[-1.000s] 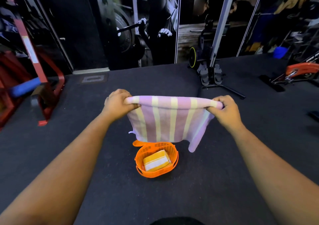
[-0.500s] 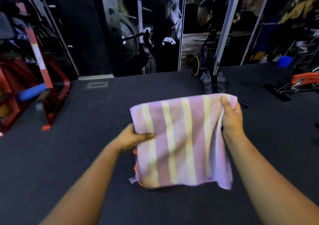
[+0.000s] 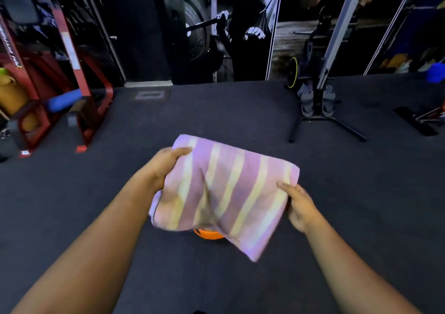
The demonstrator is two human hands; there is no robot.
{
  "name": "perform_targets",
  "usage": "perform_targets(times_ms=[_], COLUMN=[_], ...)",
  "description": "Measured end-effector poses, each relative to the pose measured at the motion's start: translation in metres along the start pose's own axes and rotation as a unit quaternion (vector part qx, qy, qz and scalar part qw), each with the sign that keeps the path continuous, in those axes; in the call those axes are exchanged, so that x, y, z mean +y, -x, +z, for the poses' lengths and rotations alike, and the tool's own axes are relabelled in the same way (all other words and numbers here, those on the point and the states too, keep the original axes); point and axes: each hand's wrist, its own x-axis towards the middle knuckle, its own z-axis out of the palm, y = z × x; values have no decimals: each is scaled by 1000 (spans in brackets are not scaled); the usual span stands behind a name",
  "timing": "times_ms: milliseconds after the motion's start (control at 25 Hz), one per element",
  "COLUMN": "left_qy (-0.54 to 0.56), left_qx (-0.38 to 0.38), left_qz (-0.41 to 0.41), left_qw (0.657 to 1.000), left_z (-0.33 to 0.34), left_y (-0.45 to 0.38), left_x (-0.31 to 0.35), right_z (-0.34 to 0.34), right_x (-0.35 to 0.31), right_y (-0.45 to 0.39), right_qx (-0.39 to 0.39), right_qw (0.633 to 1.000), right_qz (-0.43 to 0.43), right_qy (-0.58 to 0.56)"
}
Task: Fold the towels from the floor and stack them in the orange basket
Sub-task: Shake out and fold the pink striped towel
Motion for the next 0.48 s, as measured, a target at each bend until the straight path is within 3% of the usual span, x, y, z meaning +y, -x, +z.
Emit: perform_targets(times_ms=[80, 160, 240, 320, 400, 480], left_qy=[-72, -53, -5, 72, 125, 76], left_qx=[19, 54, 97, 84, 15, -46], left_qz=[1, -11, -23, -60, -51, 1], left_qw=[997, 997, 995, 992, 991, 996], left_z=[-11, -15, -16, -23, -39, -59], left_y=[-17, -32, -47, -65, -82, -106], left_x=[-23, -40, -49, -56, -59, -61], right_z=[1, 9, 15, 13, 15, 25], right_x=[-19, -31, -36, -34, -31, -30], right_y=[-17, -34, -46, -57, -74, -96], right_qx=[92, 149, 96, -7, -55, -31], right_qw=[994, 983, 989, 992, 987, 984], right_qz=[-46, -62, -1, 62, 40, -35], right_qy=[33, 86, 109, 114, 147, 175])
